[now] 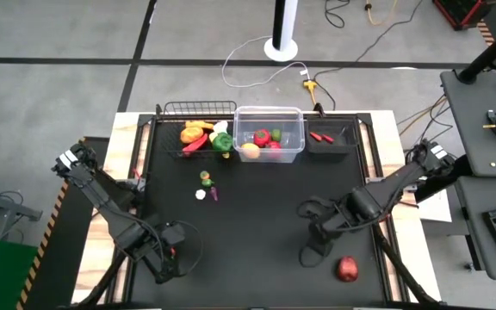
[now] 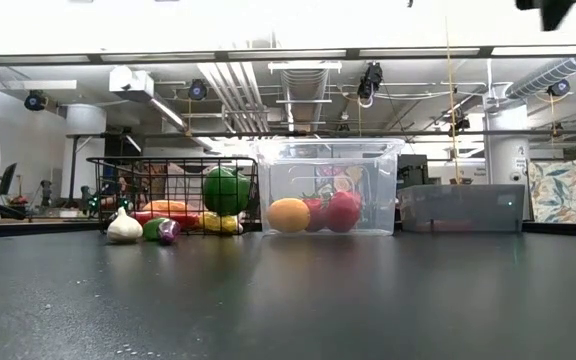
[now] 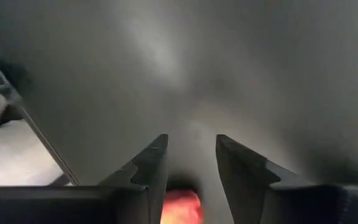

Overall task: Sort produce into baskets
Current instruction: Put the apple into the transparent bin

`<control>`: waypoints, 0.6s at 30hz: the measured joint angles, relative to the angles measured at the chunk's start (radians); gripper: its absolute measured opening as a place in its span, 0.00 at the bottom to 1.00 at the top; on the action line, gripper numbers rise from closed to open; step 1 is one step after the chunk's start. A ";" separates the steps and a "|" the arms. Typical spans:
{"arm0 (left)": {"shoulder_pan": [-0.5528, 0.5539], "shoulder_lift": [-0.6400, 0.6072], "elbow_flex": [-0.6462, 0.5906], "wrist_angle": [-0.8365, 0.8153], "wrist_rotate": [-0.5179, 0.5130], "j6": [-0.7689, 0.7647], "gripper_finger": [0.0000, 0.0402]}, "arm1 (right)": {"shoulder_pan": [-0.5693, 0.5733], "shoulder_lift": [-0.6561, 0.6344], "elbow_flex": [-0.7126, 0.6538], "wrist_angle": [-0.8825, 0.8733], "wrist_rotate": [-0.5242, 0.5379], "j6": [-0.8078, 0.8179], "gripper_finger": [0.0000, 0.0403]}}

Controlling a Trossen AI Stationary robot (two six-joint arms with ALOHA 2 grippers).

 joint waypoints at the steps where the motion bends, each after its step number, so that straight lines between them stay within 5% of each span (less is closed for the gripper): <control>1: 0.000 0.000 0.000 0.000 -0.013 0.009 0.51 | 0.013 0.000 0.000 -0.018 -0.003 0.021 0.32; 8: 0.015 0.000 0.000 0.005 -0.085 0.063 0.51 | 0.118 0.000 -0.005 -0.114 -0.080 0.247 0.44; 18: 0.089 -0.001 0.000 0.046 -0.124 0.292 0.51 | 0.235 0.001 -0.024 -0.133 -0.097 0.624 0.74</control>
